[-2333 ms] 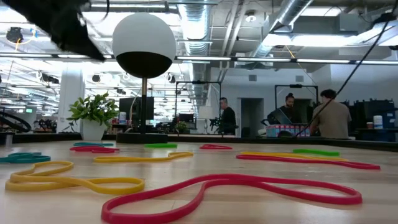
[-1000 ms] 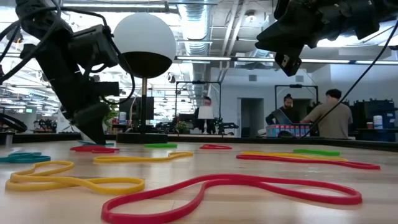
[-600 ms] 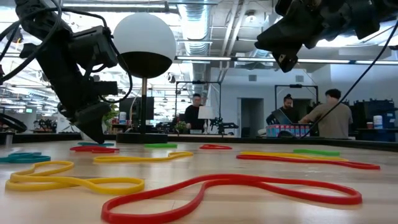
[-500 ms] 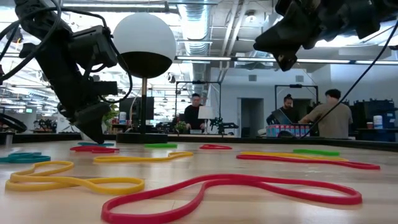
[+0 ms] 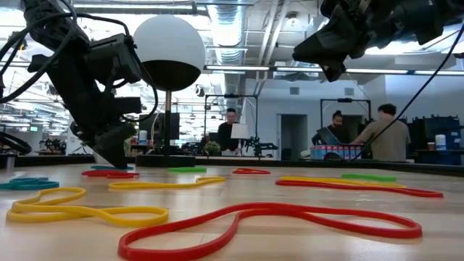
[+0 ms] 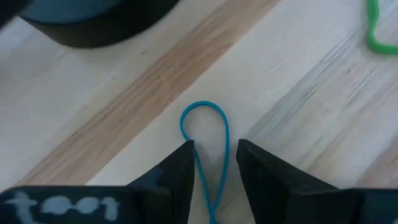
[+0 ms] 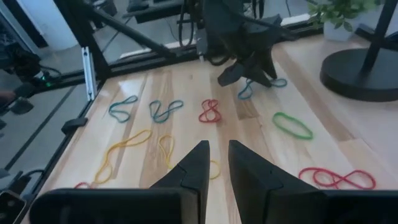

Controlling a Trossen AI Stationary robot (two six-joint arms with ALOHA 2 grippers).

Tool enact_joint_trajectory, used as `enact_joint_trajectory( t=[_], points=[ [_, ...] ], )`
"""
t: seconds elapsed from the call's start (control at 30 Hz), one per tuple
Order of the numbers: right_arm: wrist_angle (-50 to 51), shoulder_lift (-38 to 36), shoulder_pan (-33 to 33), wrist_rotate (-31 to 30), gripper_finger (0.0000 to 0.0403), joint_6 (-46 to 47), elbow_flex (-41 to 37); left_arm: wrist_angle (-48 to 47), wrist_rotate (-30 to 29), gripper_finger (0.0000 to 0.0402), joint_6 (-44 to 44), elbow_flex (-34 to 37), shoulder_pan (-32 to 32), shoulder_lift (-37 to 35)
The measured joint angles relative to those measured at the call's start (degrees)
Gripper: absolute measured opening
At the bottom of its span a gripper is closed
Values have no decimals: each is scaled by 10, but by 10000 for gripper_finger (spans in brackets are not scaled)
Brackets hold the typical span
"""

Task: Pick and place items into bin
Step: Put the blue rubber band into the black bin

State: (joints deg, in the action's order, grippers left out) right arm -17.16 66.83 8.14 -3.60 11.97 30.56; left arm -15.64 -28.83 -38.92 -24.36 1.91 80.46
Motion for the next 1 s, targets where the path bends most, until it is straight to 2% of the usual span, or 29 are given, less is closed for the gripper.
enact_joint_trajectory(
  t=[0.1, 0.2, 0.27, 0.4, 0.47, 0.63, 0.77, 1.0],
  points=[
    [-12, 0, -1, -9, 54, 0, 0, 7, 5, 81, 2, 1, 0, 0],
    [-34, 11, -1, -10, 54, 0, 1, 24, 12, 25, 5, 2, 0, 0],
    [-41, 23, 0, -10, 54, 0, 0, 48, 12, 9, 9, 3, -1, 1],
    [-64, 73, 0, -10, 54, -2, 0, 83, 21, 3, 30, -10, -16, 5],
    [-96, 105, -2, -15, 54, -16, 0, 102, 52, 2, 34, -35, -32, 5],
    [-155, 164, -19, -23, 54, -49, 17, 169, 86, 0, 107, -89, -63, 4],
    [-141, 200, -27, -23, 54, -49, 59, 196, 103, 0, 157, -134, -85, 2],
    [-98, 286, -25, -23, 73, -62, 132, 197, 99, 0, 183, -174, -114, 3]
  ],
)
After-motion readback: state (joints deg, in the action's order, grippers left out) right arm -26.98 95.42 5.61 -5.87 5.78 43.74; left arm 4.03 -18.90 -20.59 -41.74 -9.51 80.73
